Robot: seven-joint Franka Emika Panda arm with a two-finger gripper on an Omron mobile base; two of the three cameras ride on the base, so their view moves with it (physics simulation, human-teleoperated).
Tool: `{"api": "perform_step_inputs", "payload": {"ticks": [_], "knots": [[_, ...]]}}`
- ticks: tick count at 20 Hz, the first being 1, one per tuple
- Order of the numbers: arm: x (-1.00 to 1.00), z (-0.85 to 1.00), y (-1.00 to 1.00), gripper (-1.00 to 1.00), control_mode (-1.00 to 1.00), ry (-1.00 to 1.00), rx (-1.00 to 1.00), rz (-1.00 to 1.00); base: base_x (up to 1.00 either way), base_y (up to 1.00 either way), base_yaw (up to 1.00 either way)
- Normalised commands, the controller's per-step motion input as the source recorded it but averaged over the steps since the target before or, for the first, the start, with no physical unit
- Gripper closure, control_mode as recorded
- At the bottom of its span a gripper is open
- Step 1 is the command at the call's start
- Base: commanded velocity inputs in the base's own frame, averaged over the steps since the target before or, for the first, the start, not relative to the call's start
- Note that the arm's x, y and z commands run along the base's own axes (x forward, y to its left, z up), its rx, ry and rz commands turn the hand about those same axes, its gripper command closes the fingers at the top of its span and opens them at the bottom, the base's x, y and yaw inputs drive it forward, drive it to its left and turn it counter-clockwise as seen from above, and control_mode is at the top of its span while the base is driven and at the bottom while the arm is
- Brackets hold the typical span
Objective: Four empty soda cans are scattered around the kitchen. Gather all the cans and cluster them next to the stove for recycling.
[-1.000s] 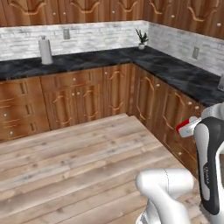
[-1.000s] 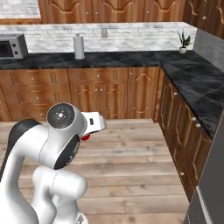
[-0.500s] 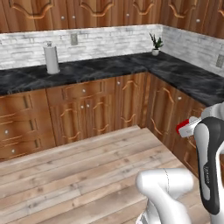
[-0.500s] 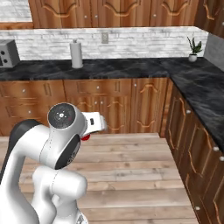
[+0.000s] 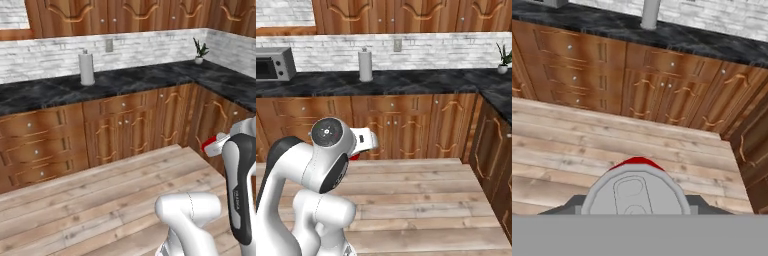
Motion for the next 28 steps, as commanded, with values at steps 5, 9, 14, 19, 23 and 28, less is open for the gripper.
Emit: {"api": "perform_step_inputs", "payload": {"ticks": [5,9,14,19,23,28], "knots": [[0.00,0.00,0.00,1.00,1.00,0.00,0.00,0.00,0.10,0.76,0.00],[0.00,0.00,0.00,1.00,1.00,0.00,0.00,0.00,0.05,0.76,0.00],[0.00,0.00,0.00,1.00,1.00,0.00,0.00,0.00,0.08,0.93,0.00],[0.00,0.00,0.00,1.00,1.00,0.00,0.00,0.00,0.07,1.00,0.00],[0.00,0.00,0.00,1.00,1.00,0.00,0.00,0.00,0.91,0.80,0.00],[0.00,0.00,0.00,1.00,1.00,0.00,0.00,0.00,1.00,0.63,0.00]]}}
